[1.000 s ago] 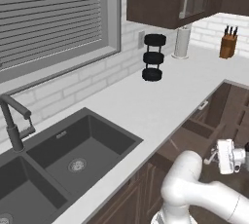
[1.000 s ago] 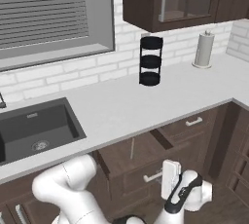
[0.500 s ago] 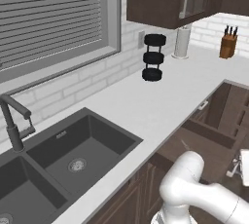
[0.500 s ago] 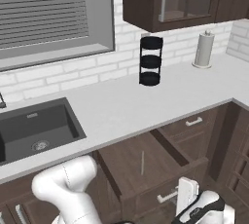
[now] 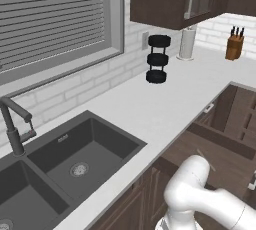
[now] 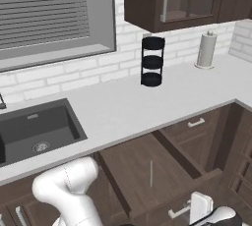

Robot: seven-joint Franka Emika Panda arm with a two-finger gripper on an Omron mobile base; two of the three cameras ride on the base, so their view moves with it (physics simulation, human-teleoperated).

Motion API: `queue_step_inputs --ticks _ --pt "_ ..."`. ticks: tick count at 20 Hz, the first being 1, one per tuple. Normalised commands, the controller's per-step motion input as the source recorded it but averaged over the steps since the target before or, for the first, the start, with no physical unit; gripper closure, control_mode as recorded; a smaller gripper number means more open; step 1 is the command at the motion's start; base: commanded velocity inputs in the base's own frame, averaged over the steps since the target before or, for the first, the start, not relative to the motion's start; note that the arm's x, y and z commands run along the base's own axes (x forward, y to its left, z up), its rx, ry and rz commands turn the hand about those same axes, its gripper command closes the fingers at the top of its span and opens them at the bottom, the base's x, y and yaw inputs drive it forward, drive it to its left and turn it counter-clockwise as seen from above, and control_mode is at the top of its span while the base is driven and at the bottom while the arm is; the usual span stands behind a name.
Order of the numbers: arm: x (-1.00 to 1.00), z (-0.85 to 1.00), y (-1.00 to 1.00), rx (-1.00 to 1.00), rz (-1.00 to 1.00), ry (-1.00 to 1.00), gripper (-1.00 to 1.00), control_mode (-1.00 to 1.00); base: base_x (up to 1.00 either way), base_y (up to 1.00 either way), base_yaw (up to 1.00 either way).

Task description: Take a straw from the drawer in front and place it inside the glass cup on the dining counter.

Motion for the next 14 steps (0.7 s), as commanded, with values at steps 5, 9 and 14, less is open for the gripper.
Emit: queue_step_inputs --ticks 5,9,14 --pt "-0.14 -0.11 -0.13 -0.06 -0.01 0.02 -1.0 -1.0 0.0 0.0 0.0" --pt "-0.49 0.06 -0.37 -0.03 -0.06 0.0 -1.0 -1.0 0.0 0.0 0.0" --pt "-0.27 0.62 -0.24 -0.13 -0.05 0.0 -1.0 -1.0 0.0 0.0 0.0"
